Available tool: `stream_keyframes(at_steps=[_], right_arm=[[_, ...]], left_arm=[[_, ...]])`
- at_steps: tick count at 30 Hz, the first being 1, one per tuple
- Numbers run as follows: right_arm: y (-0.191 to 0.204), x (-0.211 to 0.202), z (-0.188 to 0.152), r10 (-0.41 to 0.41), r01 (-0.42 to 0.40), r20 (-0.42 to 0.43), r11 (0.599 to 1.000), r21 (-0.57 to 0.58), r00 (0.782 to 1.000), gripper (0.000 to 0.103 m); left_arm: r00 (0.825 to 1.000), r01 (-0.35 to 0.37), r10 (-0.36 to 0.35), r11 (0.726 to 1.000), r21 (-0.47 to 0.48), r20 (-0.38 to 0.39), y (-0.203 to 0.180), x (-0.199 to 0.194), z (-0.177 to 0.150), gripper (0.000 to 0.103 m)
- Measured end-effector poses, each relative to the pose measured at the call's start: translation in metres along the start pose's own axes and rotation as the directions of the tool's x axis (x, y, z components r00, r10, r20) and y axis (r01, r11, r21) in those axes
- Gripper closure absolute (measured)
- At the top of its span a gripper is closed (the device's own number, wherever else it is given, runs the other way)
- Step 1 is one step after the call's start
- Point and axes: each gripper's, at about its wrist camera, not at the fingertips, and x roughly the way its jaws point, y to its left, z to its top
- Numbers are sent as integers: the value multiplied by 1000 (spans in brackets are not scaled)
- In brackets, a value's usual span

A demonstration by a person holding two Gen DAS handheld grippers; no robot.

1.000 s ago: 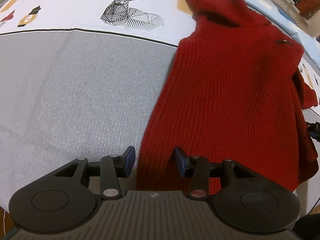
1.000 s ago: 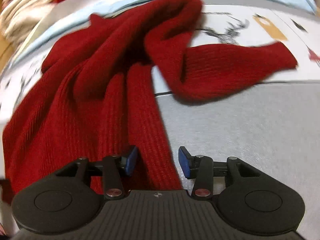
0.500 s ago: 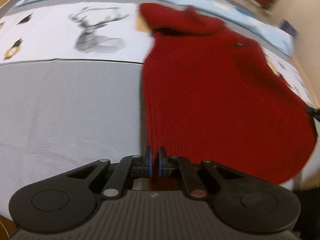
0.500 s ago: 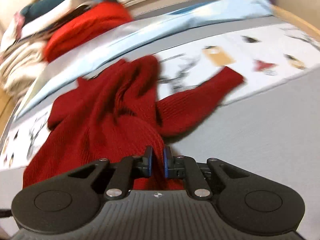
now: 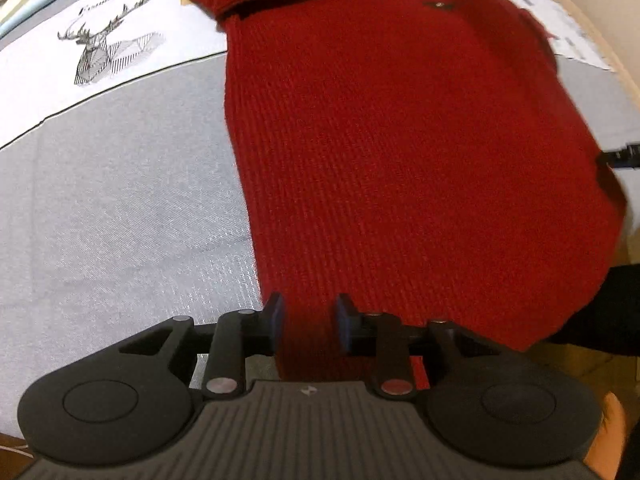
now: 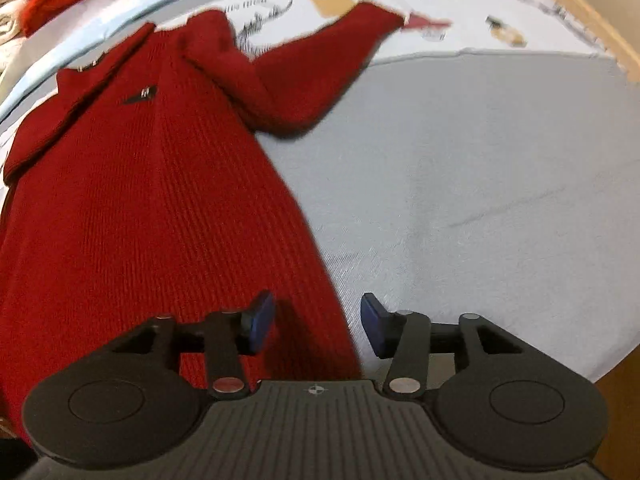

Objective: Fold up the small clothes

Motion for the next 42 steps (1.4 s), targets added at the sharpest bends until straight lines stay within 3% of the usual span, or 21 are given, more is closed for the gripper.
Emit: stream_keyframes(at_steps=[2, 4, 6, 8, 9, 11, 15, 19, 27, 29, 30, 32, 34, 35, 36, 38, 39, 40, 42], right_arm=[[4, 9, -8, 9, -11, -50, 999, -32, 999, 54], [18, 21, -15, -24, 11, -94, 990, -138, 995, 58], [29, 24, -17, -79, 61, -71, 974, -220, 994, 58], [22, 15, -7, -35, 34, -5, 993, -116, 999, 59], [13, 3, -1, 11, -8, 83, 1000, -28, 997, 59], [-4, -13, 7, 63, -87, 234, 992, 96, 970, 59], [-25, -15, 31, 83, -175, 360, 957, 231, 929, 67], [-39, 15, 65, 96, -221, 384, 929, 297, 918, 65], [-52, 94, 121, 80, -202, 327, 911, 359, 942, 64], [-44, 100, 136, 62, -172, 348, 941, 293, 935, 75], [-40, 103, 145, 59, -156, 352, 955, 253, 934, 92], [-38, 104, 164, 74, -162, 379, 965, 206, 922, 92], [-53, 89, 180, 29, -169, 475, 952, 254, 879, 93], [-66, 75, 187, 0, -194, 543, 934, 299, 840, 93], [-81, 59, 191, -34, -230, 630, 915, 332, 776, 93], [-105, 33, 188, -192, -201, 759, 898, 391, 622, 93], [-117, 32, 187, -261, -168, 755, 883, 439, 602, 93], [-133, 39, 185, -316, -145, 715, 852, 504, 624, 93], [-162, 71, 179, -332, -127, 588, 787, 604, 737, 92]], left_arm=[[998, -31, 32, 999, 19, -47, -6, 12, 2, 72], [992, -84, 90, 994, 62, -87, -15, 21, 3, 72], [992, -110, 114, 992, 64, -59, -22, 17, 9, 72], [994, -104, 104, 994, 19, 17, -22, 3, 18, 72], [994, -99, 99, 995, -4, 55, -21, -4, 22, 72], [989, -94, 100, 994, -55, 106, -20, -14, 32, 72], [985, -91, 105, 990, -104, 137, -21, -19, 46, 72], [982, -65, 84, 991, -117, 167, -26, -22, 59, 72], [986, -51, 71, 990, -133, 152, -29, -12, 74, 72], [986, -56, 76, 990, -133, 151, -28, -9, 77, 72], [985, -57, 77, 989, -134, 153, -27, -8, 80, 72], [986, -61, 81, 989, -137, 148, -27, -4, 84, 72], [986, -72, 92, 987, -143, 138, -28, -1, 87, 72], [986, -75, 95, 987, -143, 135, -28, 0, 88, 72], [987, -78, 96, 987, -141, 131, -29, 1, 90, 72], [987, -79, 96, 988, -134, 129, -31, 4, 93, 72], [987, -78, 95, 989, -129, 128, -33, 5, 94, 72], [988, -78, 94, 989, -125, 126, -34, 6, 96, 72], [988, -79, 94, 989, -123, 123, -35, 9, 99, 72]])
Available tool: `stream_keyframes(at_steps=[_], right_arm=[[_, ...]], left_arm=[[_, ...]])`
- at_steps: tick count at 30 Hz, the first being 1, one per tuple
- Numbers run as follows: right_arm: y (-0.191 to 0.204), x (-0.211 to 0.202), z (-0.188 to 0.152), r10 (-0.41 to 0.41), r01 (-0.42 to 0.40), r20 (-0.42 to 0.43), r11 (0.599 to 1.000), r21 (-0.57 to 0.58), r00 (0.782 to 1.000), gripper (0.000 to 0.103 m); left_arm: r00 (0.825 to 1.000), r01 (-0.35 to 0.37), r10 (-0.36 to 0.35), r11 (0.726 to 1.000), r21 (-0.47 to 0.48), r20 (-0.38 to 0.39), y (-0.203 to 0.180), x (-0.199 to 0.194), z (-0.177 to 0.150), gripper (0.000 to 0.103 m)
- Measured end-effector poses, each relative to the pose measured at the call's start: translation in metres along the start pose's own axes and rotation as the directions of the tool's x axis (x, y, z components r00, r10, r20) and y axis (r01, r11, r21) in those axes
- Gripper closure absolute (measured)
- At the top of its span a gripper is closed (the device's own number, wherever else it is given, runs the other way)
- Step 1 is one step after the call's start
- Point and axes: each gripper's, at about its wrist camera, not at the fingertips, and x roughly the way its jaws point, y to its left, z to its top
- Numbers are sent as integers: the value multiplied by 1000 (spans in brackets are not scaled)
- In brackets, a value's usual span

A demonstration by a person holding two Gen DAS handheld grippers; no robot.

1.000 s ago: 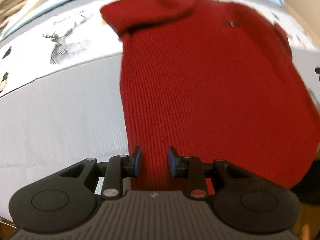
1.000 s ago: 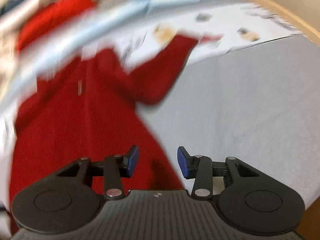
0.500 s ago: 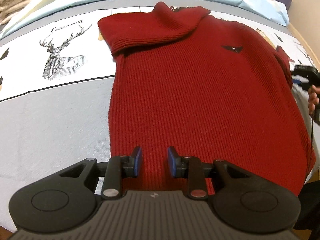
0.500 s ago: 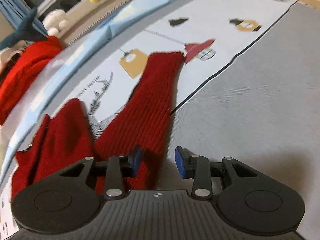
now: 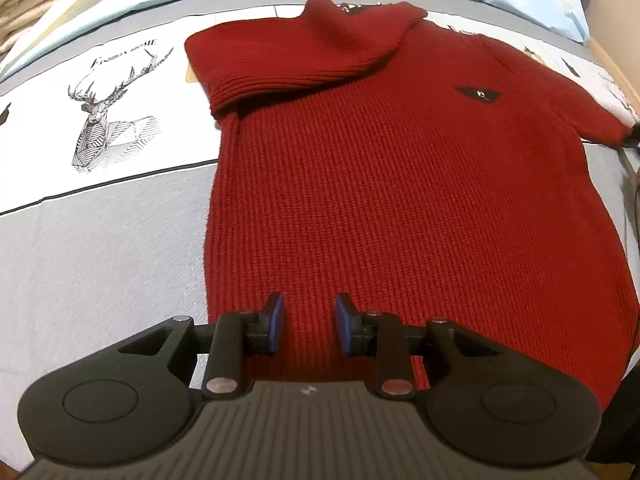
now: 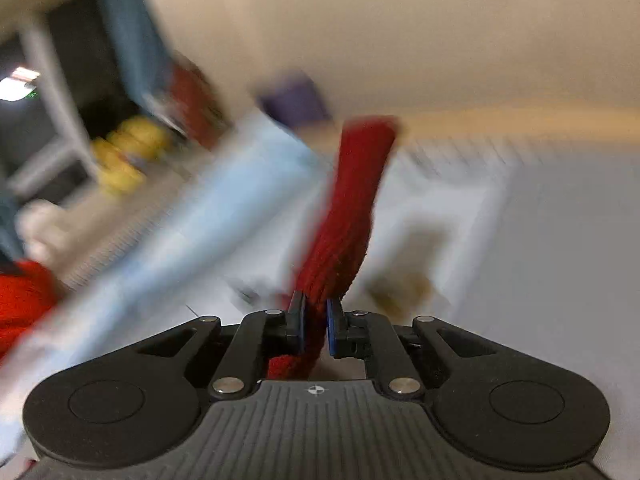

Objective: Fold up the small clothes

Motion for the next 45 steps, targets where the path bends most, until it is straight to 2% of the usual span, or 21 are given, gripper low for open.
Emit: stream_keyframes(at_steps=[2, 5, 6, 9, 12, 13, 18, 21, 23, 24, 26, 27, 28, 29, 30, 32, 35, 38, 42, 43, 45], right_arm=[[-28, 23, -17, -63, 75, -149, 994, 81, 987, 87], [-36, 28, -12, -11, 25, -135, 994, 105, 991, 82], [-37, 30, -8, 1, 12, -129, 995, 103, 992, 92], [-47, 30, -2, 18, -3, -111, 991, 137, 994, 92], [-47, 35, -5, -26, 45, -139, 989, 140, 990, 90], [-43, 33, -4, -56, 72, -137, 990, 121, 989, 84], [-13, -1, 2, -185, 184, -32, 983, -9, 982, 76], [14, -17, -6, -98, 93, -46, 990, -103, 994, 70], [33, -27, -17, 32, -50, -132, 989, -138, 991, 70], [42, -30, -25, 108, -135, -192, 981, -138, 976, 70], [57, -32, -45, 260, -311, -336, 944, -107, 905, 71], [63, -32, -57, 290, -358, -385, 927, -117, 876, 69], [68, -28, -68, 286, -384, -438, 910, -154, 852, 69], [73, -23, -79, 221, -369, -496, 902, -224, 840, 71], [75, -21, -85, 150, -326, -508, 903, -278, 848, 78], [77, -31, -76, 80, -234, -479, 934, -271, 874, 75], [96, -67, -53, 112, -230, -422, 942, -242, 900, 73], [128, -121, -42, 148, -266, -386, 925, -271, 910, 61], [145, -178, -53, 340, -444, -378, 864, -236, 861, 41], [147, -180, -66, 350, -475, -397, 834, -281, 848, 41], [149, -159, -95, 273, -480, -481, 790, -382, 833, 44]], left_arm=[[1000, 6, -6, 1000, -2, 4, -2, 2, 3, 72], [1000, 12, -12, 1000, 1, 6, -7, 4, 6, 72], [1000, 14, -14, 1000, 6, 6, -9, 5, 6, 72], [1000, 15, -15, 1000, 16, 5, -13, 6, 6, 72], [1000, 19, -19, 1000, 2, 18, -12, 4, 6, 72], [999, 20, -20, 1000, -5, 24, -10, 2, 6, 72], [999, 23, -22, 999, -25, 50, -3, -6, 4, 72], [998, 27, -24, 999, -41, 63, 2, -12, 3, 72], [997, 29, -25, 998, -59, 73, 7, -16, 2, 72], [997, 32, -26, 997, -73, 77, 10, -17, 1, 72], [997, 34, -26, 995, -95, 78, 16, -19, -1, 72], [997, 33, -25, 994, -104, 78, 18, -21, -2, 72], [996, 33, -24, 993, -116, 81, 21, -22, -3, 72], [996, 35, -24, 992, -124, 84, 24, -24, -4, 72], [996, 37, -25, 991, -131, 90, 26, -26, -5, 72], [994, 35, -19, 989, -147, 108, 30, -31, -7, 72], [986, 42, -12, 983, -181, 164, 38, -42, -6, 72], [977, 34, 13, 975, -219, 212, 44, -50, -5, 72], [971, 31, 25, 973, -229, 238, 40, -55, -6, 72], [972, 30, 24, 974, -225, 234, 38, -54, -6, 72], [973, 26, 24, 976, -215, 228, 34, -52, -5, 72]])
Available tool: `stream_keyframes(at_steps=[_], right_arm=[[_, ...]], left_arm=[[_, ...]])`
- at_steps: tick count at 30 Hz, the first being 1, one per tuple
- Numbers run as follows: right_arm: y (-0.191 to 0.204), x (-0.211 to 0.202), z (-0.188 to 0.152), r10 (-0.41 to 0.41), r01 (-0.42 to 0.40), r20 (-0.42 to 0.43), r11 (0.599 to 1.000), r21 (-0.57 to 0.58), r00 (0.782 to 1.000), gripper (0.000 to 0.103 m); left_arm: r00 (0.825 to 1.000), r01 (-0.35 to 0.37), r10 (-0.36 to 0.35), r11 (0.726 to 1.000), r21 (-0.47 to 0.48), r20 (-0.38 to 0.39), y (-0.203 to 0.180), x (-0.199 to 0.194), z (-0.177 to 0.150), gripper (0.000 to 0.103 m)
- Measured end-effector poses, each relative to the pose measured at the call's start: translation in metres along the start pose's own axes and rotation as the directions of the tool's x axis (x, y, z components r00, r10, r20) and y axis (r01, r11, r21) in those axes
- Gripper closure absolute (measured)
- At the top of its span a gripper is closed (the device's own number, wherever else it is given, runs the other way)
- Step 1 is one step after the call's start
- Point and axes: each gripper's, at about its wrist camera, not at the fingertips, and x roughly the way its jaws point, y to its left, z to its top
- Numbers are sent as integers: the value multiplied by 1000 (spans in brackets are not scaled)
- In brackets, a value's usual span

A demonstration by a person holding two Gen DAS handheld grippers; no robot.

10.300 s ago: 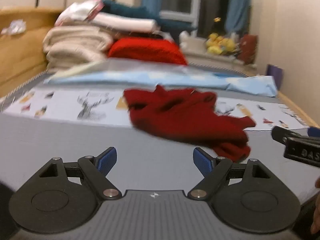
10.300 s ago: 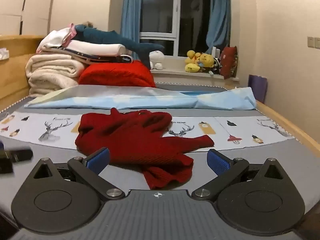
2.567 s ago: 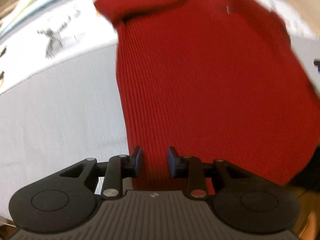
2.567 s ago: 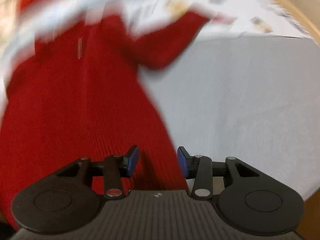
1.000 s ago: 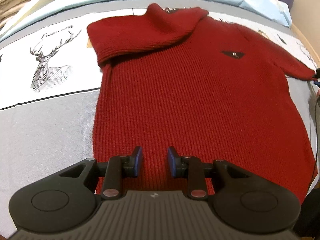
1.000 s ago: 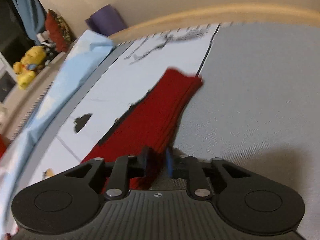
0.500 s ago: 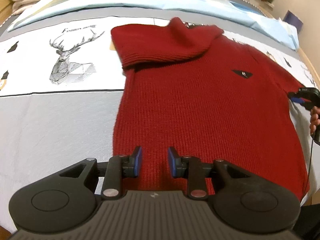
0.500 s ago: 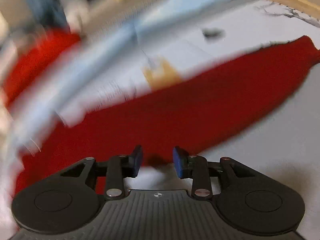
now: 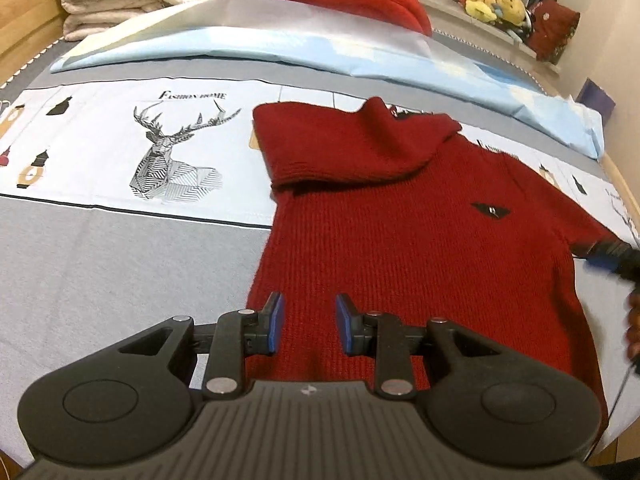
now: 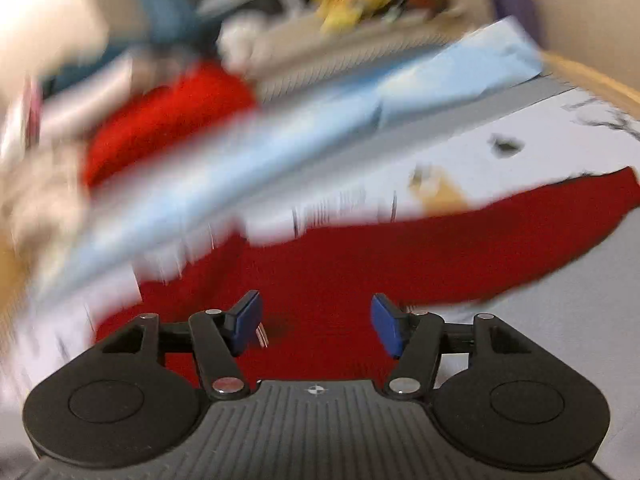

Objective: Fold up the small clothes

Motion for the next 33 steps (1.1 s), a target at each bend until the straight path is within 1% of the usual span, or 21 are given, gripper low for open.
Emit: stream_keyframes(at_steps=[2, 4, 7, 8, 10, 11, 13, 14, 15, 16, 17, 19, 21, 23, 24, 25, 29, 30, 31, 32, 33], right_arm=[[-17, 37, -21, -90, 87, -137, 996, -32, 986, 50], [-49, 60, -37, -185, 191, -241, 982, 3, 953, 57], [-61, 53, -34, -232, 236, -262, 972, -16, 937, 56], [-55, 45, -29, -243, 240, -221, 970, -40, 945, 56], [-42, 30, -22, -145, 142, -92, 989, -42, 985, 54], [-38, 30, -20, -87, 85, -61, 996, -43, 994, 54], [-34, 43, -21, -51, 47, -90, 998, -50, 995, 53], [-36, 52, -24, -67, 61, -131, 997, -49, 989, 54], [-41, 64, -29, -118, 109, -201, 993, -53, 972, 54], [-49, 72, -35, -212, 198, -254, 977, -77, 944, 53], [-52, 71, -33, -227, 216, -257, 974, -70, 940, 53], [-45, 62, -20, -316, 311, -259, 949, -61, 913, 53], [-34, 41, -7, -287, 286, -168, 958, -32, 943, 54], [-25, 27, 6, -222, 222, -111, 975, -15, 969, 53], [-21, 23, 9, -198, 197, -93, 980, -20, 976, 51], [-14, 22, 10, -182, 180, -86, 983, -32, 980, 50], [-10, 30, 7, -150, 145, -147, 989, -42, 978, 50], [-10, 35, 7, -144, 139, -157, 989, -41, 977, 50], [-8, 37, 7, -140, 135, -166, 990, -46, 976, 50], [-8, 40, 8, -137, 129, -170, 990, -58, 976, 50], [-2, 37, 5, -135, 125, -170, 990, -69, 976, 50]], left_arm=[[1000, -8, 8, 1000, 4, 2, -3, 2, 0, 72], [1000, -19, 19, 1000, 2, 9, -6, 2, 1, 72], [999, -26, 25, 999, 29, 48, -17, 0, 7, 72], [998, -23, 20, 999, 37, 64, -21, -2, 9, 72], [996, 2, -5, 999, 39, 86, -31, -1, 16, 72], [996, 7, -11, 999, 43, 90, -38, 3, 21, 72], [995, 0, -6, 998, 66, 97, -54, 15, 35, 72], [994, 0, -10, 996, 90, 108, -65, 23, 44, 72], [992, 0, -14, 993, 117, 122, -75, 32, 53, 72], [991, -3, -16, 990, 141, 136, -86, 41, 62, 72], [989, -4, -20, 987, 163, 148, -97, 52, 71, 72], [987, 8, -40, 980, 199, 157, -121, 82, 91, 72], [987, 7, -43, 974, 227, 157, -144, 115, 108, 71], [988, -13, -26, 967, 253, 150, -167, 149, 121, 61], [989, -26, -13, 964, 263, 146, -178, 165, 127, 53], [990, -36, -2, 962, 272, 138, -187, 180, 131, 46], [990, -121, 90, 931, 344, 105, -210, 238, 135, 45], [989, -141, 111, 918, 371, 101, -209, 245, 134, 52], [987, -161, 133, 898, 409, 95, -206, 254, 133, 80], [985, -171, 142, 881, 441, 97, -201, 256, 133, 90], [985, -166, 125, 876, 452, 120, -191, 250, 137, 92]])
